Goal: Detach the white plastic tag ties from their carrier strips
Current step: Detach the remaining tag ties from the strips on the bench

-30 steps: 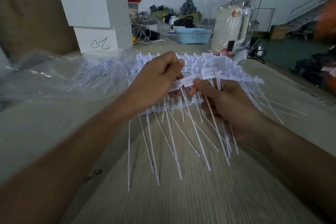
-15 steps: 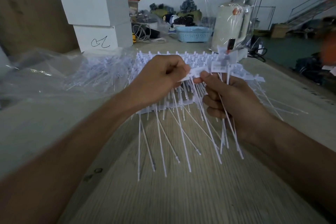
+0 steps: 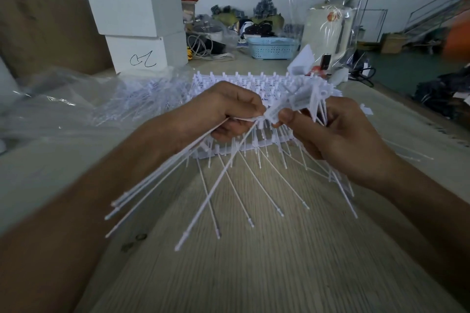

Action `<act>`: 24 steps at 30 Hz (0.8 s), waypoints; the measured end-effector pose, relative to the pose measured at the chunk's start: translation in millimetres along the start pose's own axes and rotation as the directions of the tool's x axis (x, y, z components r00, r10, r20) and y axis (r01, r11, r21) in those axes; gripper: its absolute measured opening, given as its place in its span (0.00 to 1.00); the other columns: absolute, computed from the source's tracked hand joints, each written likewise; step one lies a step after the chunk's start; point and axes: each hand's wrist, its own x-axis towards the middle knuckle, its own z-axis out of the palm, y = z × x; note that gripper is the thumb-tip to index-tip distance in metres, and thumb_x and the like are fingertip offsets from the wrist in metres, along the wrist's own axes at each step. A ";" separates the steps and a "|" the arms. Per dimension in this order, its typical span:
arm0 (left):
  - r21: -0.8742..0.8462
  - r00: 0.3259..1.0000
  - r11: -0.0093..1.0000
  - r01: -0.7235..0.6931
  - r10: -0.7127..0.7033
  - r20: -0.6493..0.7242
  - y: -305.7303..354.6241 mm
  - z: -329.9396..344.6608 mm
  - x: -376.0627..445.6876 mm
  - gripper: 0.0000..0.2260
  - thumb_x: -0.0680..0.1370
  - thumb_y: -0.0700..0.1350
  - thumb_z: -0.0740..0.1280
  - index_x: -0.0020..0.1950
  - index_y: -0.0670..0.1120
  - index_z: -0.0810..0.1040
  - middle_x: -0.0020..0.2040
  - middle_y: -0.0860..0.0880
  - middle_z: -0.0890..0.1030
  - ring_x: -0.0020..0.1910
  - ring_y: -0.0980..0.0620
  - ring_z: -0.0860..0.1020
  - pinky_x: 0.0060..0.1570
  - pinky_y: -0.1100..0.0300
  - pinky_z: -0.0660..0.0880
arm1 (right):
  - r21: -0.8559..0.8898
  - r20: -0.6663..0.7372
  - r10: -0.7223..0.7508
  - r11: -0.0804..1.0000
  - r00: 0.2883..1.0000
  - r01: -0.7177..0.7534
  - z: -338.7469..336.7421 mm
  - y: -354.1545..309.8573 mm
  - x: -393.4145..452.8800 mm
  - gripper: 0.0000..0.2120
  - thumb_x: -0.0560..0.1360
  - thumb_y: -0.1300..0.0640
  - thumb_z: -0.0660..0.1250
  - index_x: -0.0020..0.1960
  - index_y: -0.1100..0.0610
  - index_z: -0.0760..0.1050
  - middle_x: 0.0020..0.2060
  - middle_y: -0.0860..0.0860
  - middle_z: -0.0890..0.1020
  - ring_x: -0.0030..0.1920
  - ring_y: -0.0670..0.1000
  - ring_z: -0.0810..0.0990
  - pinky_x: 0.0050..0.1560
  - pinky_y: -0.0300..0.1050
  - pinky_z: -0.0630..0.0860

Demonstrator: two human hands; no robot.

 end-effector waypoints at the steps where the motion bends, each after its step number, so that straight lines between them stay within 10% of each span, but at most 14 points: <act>1: 0.027 1.000 1.000 -0.001 0.000 0.013 0.1 -1.3 -0.1 0.05 0.73 0.42 0.65 0.39 0.42 0.72 0.24 0.55 0.63 0.22 0.58 0.57 0.25 0.66 0.52 | -0.029 0.011 -0.012 0.999 1.000 0.013 -1.9 -0.7 0.5 0.15 0.77 0.52 0.66 0.33 0.42 0.80 0.23 0.56 0.64 0.23 0.45 0.62 0.28 0.39 0.62; 6: 0.162 0.988 0.987 0.002 -0.027 0.150 0.4 1.2 -1.1 0.11 0.74 0.41 0.65 0.33 0.49 0.80 0.25 0.55 0.65 0.23 0.58 0.60 0.25 0.67 0.58 | -0.240 0.206 0.001 0.970 0.978 0.049 -14.8 3.9 5.0 0.11 0.77 0.53 0.66 0.38 0.52 0.81 0.28 0.54 0.75 0.28 0.43 0.68 0.32 0.37 0.65; 9: 0.339 0.980 0.940 -0.019 -0.050 0.193 -0.8 4.3 -2.8 0.09 0.75 0.42 0.67 0.39 0.37 0.79 0.28 0.49 0.70 0.25 0.57 0.65 0.27 0.66 0.62 | -0.236 0.322 0.045 0.971 0.946 0.034 -22.4 5.6 3.7 0.13 0.76 0.53 0.65 0.35 0.40 0.79 0.28 0.42 0.75 0.29 0.39 0.71 0.33 0.28 0.64; 14: 0.339 0.999 0.941 -0.005 -0.008 0.036 -2.4 -2.0 -1.4 0.11 0.80 0.39 0.67 0.37 0.44 0.80 0.28 0.56 0.76 0.26 0.62 0.72 0.31 0.70 0.69 | -0.190 0.119 0.153 0.973 0.981 -0.129 -38.6 11.9 4.9 0.15 0.76 0.45 0.62 0.33 0.44 0.79 0.22 0.45 0.69 0.22 0.42 0.65 0.26 0.36 0.65; 19: 0.325 1.000 0.946 -0.006 0.015 -0.025 -5.0 -1.5 -0.3 0.05 0.81 0.36 0.65 0.50 0.39 0.81 0.39 0.40 0.82 0.38 0.45 0.72 0.40 0.55 0.68 | -0.002 0.110 0.231 0.973 0.967 -0.232 -26.5 16.7 3.3 0.21 0.82 0.47 0.58 0.37 0.61 0.67 0.26 0.54 0.68 0.24 0.52 0.65 0.24 0.43 0.68; 24: 0.292 0.990 0.952 -0.094 0.121 -0.077 -4.2 0.6 1.2 0.07 0.79 0.36 0.69 0.53 0.46 0.83 0.42 0.45 0.84 0.40 0.50 0.79 0.42 0.55 0.76 | 0.062 -0.012 0.247 0.967 0.969 -0.246 -6.7 17.0 2.6 0.19 0.85 0.46 0.55 0.41 0.53 0.74 0.23 0.52 0.68 0.21 0.50 0.62 0.22 0.40 0.62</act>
